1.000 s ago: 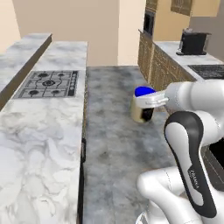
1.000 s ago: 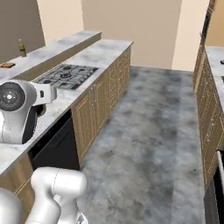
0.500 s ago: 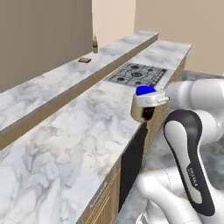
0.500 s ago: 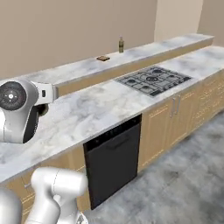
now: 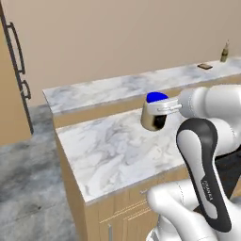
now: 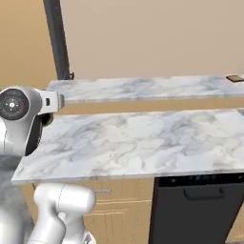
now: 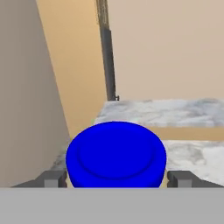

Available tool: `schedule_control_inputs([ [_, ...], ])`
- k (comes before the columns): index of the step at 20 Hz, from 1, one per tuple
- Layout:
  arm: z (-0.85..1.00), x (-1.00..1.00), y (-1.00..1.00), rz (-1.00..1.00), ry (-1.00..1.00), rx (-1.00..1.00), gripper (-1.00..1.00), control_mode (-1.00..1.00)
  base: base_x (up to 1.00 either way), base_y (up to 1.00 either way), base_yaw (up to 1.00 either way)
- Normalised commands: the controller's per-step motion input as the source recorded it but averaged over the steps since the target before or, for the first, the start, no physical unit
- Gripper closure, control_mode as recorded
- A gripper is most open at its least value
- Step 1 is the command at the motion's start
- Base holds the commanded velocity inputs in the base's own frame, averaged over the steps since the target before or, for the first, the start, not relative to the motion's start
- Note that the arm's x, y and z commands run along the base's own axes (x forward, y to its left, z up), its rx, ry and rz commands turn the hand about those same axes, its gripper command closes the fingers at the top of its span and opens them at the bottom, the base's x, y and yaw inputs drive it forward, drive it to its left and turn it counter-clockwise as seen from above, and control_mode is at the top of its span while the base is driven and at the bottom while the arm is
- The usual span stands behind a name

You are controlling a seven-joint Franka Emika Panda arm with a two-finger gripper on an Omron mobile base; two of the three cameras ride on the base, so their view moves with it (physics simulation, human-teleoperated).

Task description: Move the mayonnaise and shaker from the cabinet to the dining counter.

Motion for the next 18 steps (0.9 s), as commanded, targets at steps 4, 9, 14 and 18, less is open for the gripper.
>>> schedule_control_inputs([
  [4,0.0,0.0,0.0,0.0,0.0,0.0,1.0,1.0,-0.08,0.12,0.55],
  [9,0.0,0.0,0.0,0.0,0.0,0.0,1.0,1.0,0.11,0.46,0.24],
  [14,0.0,0.0,0.0,0.0,0.0,0.0,1.0,1.0,0.28,0.71,0.11],
  [18,0.0,0.0,0.0,0.0,0.0,0.0,1.0,1.0,0.35,0.78,0.06],
])
